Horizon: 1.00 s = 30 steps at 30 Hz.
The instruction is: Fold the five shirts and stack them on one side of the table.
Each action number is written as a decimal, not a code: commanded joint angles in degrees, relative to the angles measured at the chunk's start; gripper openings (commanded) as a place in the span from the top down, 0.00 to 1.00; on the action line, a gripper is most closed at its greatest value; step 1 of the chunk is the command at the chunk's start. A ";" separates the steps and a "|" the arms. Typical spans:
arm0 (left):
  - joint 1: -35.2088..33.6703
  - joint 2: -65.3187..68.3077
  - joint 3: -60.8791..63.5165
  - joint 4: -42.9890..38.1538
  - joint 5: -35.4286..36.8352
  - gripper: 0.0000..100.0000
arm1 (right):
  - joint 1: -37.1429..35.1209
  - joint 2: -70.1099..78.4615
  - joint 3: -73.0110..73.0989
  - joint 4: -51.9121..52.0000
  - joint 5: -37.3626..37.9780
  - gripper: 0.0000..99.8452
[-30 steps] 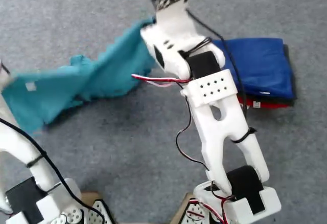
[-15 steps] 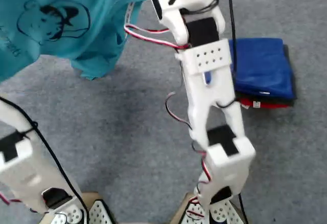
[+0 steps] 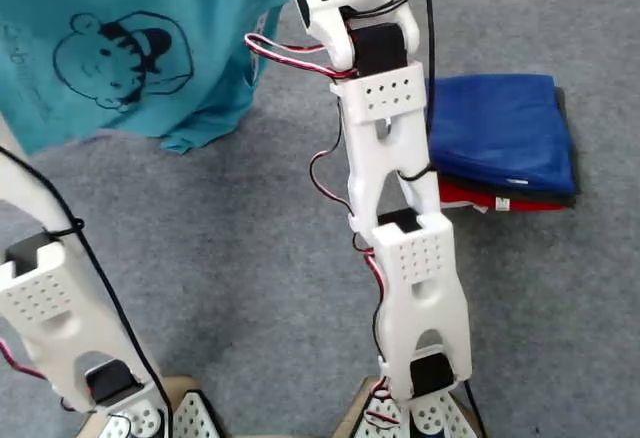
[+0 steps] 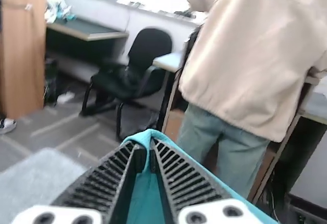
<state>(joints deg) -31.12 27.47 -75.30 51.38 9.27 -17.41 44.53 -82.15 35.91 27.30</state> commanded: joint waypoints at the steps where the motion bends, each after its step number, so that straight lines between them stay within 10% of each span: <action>1: 2.33 -1.23 -2.95 -5.89 -4.40 0.97 | 1.14 -0.22 -2.95 -7.91 6.15 0.99; 16: 4.00 -8.26 -10.42 -14.42 -17.32 0.97 | -2.90 -3.03 -3.12 -45.36 24.53 0.99; 30: -3.47 -12.22 -10.42 27.16 -17.05 0.97 | -5.36 -5.49 -9.01 -35.78 24.70 0.99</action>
<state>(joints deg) -32.09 17.45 -83.91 72.84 -7.69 -22.15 42.68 -86.55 -3.12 51.47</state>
